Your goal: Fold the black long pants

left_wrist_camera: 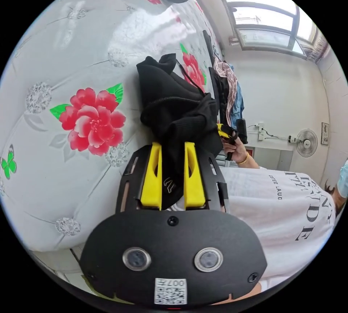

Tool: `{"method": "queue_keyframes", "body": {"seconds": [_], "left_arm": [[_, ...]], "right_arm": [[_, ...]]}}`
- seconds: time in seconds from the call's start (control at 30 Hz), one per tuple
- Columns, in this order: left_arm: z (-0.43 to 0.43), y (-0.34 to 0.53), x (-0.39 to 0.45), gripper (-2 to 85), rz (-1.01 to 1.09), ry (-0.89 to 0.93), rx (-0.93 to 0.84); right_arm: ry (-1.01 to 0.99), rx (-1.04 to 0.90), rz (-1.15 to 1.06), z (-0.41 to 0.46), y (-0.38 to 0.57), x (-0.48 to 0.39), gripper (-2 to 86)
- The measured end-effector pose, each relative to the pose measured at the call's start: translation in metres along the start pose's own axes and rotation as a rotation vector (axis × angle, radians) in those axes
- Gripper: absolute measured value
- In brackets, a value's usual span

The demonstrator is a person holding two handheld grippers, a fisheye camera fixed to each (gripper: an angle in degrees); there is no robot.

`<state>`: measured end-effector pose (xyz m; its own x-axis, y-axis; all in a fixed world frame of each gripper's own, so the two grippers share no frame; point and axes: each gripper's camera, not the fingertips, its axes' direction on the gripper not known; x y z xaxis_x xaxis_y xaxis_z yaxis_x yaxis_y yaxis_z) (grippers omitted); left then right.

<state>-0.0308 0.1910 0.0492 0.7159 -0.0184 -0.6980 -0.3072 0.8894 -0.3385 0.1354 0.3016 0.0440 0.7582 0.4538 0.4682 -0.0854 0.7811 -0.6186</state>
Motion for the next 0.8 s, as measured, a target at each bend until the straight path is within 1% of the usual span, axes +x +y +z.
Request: {"method": "queue_keyframes", "body": {"seconds": [0.03, 0.1, 0.2, 0.27, 0.37, 0.43, 0.47, 0.53, 0.57, 0.63, 0.7, 0.77, 0.8], "left_arm": [[-0.002, 0.0, 0.0, 8.4, 0.006, 0.004, 0.001], [-0.01, 0.003, 0.005, 7.9, 0.02, 0.033, 0.029], [-0.024, 0.007, 0.015, 7.4, 0.013, 0.125, 0.113], [-0.033, 0.002, 0.027, 7.2, 0.023, 0.139, 0.159], [-0.055, -0.023, 0.053, 7.1, 0.08, 0.148, 0.244], [-0.074, -0.046, 0.07, 7.1, 0.111, 0.151, 0.314], [-0.087, -0.065, 0.083, 7.1, 0.132, 0.151, 0.367], [-0.107, -0.098, 0.103, 7.1, 0.162, 0.142, 0.455], [-0.119, -0.123, 0.117, 7.1, 0.177, 0.133, 0.515], [-0.134, -0.164, 0.135, 7.1, 0.183, 0.117, 0.607], [-0.144, -0.224, 0.149, 7.1, 0.147, 0.093, 0.697], [-0.139, -0.272, 0.148, 7.1, 0.129, 0.038, 0.729], [-0.13, -0.302, 0.14, 7.2, 0.105, -0.026, 0.703]], "right_arm": [[0.049, -0.012, -0.043, -0.004, -0.003, -0.012, 5.8], [0.081, -0.025, -0.091, -0.011, -0.009, -0.032, 4.3], [0.053, -0.013, -0.168, -0.03, -0.027, -0.07, 2.7], [0.053, -0.009, -0.227, -0.042, -0.048, -0.099, 2.0], [0.112, -0.004, -0.386, -0.064, -0.1, -0.169, 1.3], [0.175, -0.006, -0.529, -0.082, -0.153, -0.237, 1.0], [0.194, -0.002, -0.567, -0.086, -0.167, -0.255, 1.0], [0.266, 0.014, -0.695, -0.099, -0.23, -0.332, 0.9], [0.285, 0.018, -0.724, -0.1, -0.246, -0.351, 0.8], [0.373, 0.042, -0.806, -0.096, -0.313, -0.424, 0.8], [0.431, 0.059, -0.832, -0.082, -0.364, -0.466, 0.7], [0.543, 0.129, -0.814, -0.057, -0.412, -0.487, 0.7], [0.606, 0.186, -0.759, -0.036, -0.441, -0.485, 0.7]]}}
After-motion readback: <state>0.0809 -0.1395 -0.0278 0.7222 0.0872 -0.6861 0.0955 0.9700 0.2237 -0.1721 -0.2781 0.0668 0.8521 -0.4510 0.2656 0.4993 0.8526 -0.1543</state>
